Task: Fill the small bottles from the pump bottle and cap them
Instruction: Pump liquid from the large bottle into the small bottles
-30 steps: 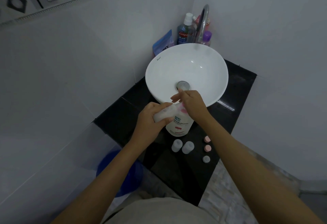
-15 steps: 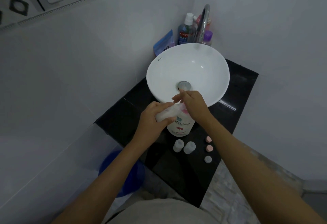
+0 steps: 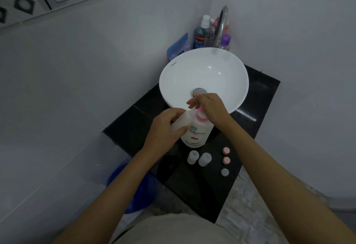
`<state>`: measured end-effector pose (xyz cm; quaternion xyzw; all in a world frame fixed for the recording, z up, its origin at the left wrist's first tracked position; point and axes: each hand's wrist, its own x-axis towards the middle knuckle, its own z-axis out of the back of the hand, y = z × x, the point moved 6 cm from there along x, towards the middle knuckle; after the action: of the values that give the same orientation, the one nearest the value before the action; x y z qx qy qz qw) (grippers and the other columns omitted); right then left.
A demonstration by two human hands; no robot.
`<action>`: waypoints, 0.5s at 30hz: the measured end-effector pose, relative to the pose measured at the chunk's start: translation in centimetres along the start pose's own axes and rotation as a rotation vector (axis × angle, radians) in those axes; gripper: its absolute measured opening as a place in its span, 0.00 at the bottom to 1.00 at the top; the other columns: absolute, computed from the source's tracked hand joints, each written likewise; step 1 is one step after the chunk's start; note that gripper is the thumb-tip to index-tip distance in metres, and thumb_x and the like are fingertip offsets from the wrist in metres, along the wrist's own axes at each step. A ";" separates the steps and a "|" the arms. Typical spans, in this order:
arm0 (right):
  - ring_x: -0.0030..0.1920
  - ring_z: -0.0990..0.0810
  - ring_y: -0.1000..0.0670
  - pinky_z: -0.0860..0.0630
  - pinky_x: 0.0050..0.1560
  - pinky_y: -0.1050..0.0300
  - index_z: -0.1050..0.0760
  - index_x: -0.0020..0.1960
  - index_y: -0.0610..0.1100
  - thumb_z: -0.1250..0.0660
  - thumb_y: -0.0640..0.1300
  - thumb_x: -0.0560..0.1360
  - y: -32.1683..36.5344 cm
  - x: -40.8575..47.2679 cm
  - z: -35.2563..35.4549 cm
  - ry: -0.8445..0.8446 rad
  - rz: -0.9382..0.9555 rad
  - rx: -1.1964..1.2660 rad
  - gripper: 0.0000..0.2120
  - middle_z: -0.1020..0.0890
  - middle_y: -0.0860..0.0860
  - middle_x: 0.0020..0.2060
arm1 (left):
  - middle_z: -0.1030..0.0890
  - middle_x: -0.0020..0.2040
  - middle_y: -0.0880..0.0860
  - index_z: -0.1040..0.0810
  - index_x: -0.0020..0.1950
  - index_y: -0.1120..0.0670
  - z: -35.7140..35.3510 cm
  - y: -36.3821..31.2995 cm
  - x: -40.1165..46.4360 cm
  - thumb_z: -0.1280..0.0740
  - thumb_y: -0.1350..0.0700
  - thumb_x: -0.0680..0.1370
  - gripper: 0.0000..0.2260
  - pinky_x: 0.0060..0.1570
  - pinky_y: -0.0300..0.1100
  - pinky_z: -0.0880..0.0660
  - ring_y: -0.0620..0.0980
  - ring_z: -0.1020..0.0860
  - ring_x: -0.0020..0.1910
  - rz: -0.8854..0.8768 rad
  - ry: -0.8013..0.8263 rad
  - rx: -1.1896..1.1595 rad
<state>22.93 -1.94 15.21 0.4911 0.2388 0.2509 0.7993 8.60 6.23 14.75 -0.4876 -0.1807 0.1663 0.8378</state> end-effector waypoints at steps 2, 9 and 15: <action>0.41 0.21 0.53 0.27 0.51 0.58 0.18 0.46 0.39 0.45 0.45 0.81 -0.1 -0.1 -0.2 -0.002 -0.005 -0.004 0.19 0.17 0.46 0.40 | 0.21 0.54 0.48 0.24 0.59 0.51 0.1 0.2 -0.3 0.27 0.56 0.72 0.17 0.51 0.39 0.23 0.43 0.23 0.52 -0.001 -0.007 -0.003; 0.34 0.21 0.57 0.26 0.54 0.53 0.18 0.44 0.39 0.45 0.44 0.80 0.4 0.0 0.0 -0.015 -0.021 0.001 0.19 0.18 0.48 0.37 | 0.22 0.53 0.46 0.26 0.56 0.48 1.1 -0.2 -0.3 0.27 0.57 0.72 0.15 0.50 0.38 0.22 0.42 0.23 0.53 0.001 -0.081 -0.134; 0.34 0.22 0.55 0.27 0.52 0.56 0.18 0.45 0.36 0.45 0.44 0.80 1.2 0.0 0.1 -0.022 -0.014 0.020 0.19 0.18 0.45 0.37 | 0.23 0.53 0.44 0.25 0.55 0.47 -0.9 3.4 -0.8 0.26 0.58 0.71 0.16 0.48 0.31 0.28 0.37 0.24 0.52 0.137 0.003 -0.068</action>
<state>22.82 -1.58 16.31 0.5003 0.2361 0.2375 0.7985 7.96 6.75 11.18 -0.5274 -0.1513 0.2164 0.8076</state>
